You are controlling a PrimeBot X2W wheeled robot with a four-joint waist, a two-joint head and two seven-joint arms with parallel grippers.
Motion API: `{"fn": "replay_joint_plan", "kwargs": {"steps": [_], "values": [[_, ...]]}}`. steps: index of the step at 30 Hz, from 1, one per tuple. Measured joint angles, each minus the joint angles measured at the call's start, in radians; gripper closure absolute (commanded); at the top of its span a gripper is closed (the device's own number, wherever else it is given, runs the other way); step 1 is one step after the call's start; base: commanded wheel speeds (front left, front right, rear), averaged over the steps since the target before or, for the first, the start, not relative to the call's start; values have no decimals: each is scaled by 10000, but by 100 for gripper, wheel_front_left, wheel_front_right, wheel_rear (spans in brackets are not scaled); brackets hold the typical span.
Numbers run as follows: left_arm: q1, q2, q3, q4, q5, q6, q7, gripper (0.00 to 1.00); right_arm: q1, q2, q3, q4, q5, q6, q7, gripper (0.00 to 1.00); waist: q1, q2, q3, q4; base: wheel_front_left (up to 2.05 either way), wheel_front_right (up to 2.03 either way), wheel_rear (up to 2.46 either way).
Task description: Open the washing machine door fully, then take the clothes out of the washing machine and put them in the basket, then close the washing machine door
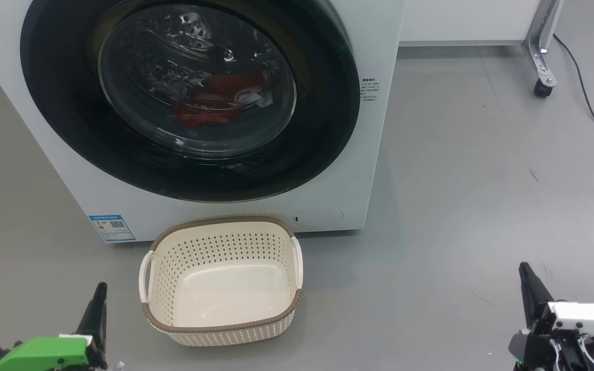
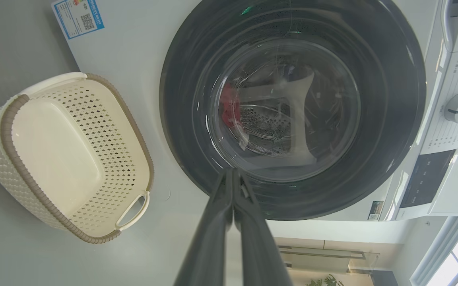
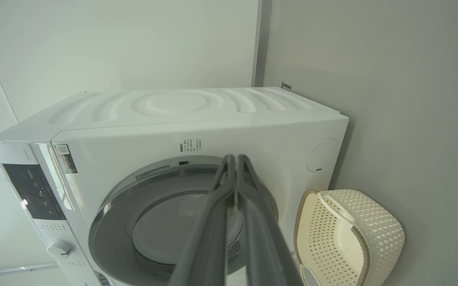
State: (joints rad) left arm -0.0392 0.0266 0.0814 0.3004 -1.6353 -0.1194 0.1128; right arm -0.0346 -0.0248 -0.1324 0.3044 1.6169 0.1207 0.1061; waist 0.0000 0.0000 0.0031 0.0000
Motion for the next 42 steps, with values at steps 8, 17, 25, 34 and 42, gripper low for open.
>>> {"fn": "replay_joint_plan", "kwargs": {"steps": [8, 17, 25, 34, 42], "values": [[245, -117, -140, 148, 0, 0, -109, 0, 267, 148, 10, 159, -4, 0, -36, 0, 0, 0, 8, -4, 0, 0, 0], [196, -115, -324, 63, 0, 0, -424, 0, 227, 138, 12, 19, -174, 0, -232, 0, 0, 0, 29, -1, 0, 0, 0], [60, -109, -552, -75, 35, 0, -686, 0, 196, 98, 42, -75, -305, 0, -389, 0, 0, 0, 43, 7, 0, 0, 0], [-77, -63, -917, -159, 673, 0, -1043, 0, 84, -109, 163, -82, -909, 0, -771, 0, 0, 0, 47, 11, 0, 0, 0], [-249, 222, -1287, -157, 1720, 0, -1396, 0, 17, -454, 497, -77, -1914, 2, -1212, 0, 0, 0, 47, 15, 0, 0, 0]]}}
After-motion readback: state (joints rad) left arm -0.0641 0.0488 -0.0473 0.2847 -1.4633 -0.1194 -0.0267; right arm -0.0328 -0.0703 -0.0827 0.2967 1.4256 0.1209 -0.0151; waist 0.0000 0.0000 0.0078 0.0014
